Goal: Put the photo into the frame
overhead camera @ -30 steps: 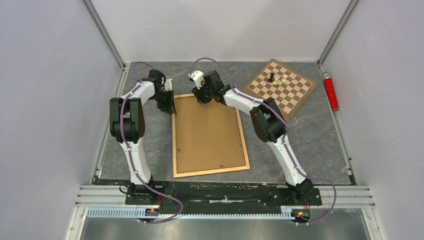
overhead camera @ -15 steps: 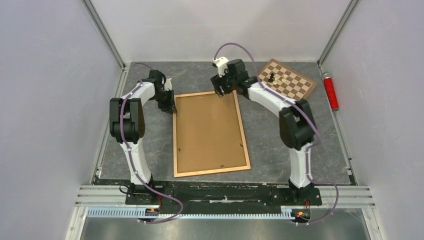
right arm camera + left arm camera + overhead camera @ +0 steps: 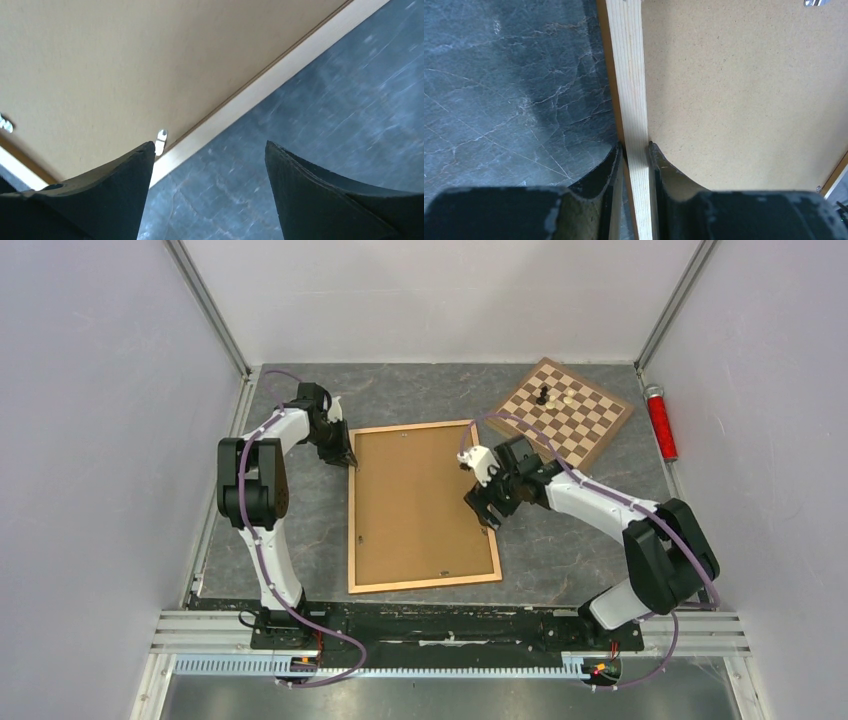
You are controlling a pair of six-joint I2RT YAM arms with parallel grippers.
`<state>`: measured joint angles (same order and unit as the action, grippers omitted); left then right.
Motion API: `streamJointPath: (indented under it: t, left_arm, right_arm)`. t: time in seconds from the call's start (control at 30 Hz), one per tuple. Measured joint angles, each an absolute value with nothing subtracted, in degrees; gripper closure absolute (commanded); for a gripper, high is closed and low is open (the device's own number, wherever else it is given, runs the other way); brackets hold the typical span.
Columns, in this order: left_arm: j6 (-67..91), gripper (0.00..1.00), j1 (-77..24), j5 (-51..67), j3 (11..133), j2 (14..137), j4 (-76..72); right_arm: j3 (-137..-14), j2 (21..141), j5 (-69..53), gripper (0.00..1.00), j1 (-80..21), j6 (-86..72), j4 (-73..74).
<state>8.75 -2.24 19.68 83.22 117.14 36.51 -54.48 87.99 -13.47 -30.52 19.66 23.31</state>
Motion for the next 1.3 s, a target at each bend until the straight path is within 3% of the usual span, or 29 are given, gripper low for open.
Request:
streamJointPath:
  t: [0.33, 0.8, 1.3]
  left_arm:
    - [8.75, 0.98, -2.22, 19.68, 82.11, 116.53, 35.24]
    - [8.75, 0.98, -2.22, 19.7, 81.34, 116.09, 34.37]
    - [8.75, 0.98, -2.22, 19.68, 80.97, 115.85, 33.95]
  right_arm:
    - [-45.71, 83.24, -15.81, 0.19, -30.52, 20.1, 23.14]
    - [-45.12, 87.09, -17.37, 0.27, -30.52, 18.15, 20.16]
    - [-45.12, 87.94, -17.08, 0.49, -30.52, 16.32, 17.67]
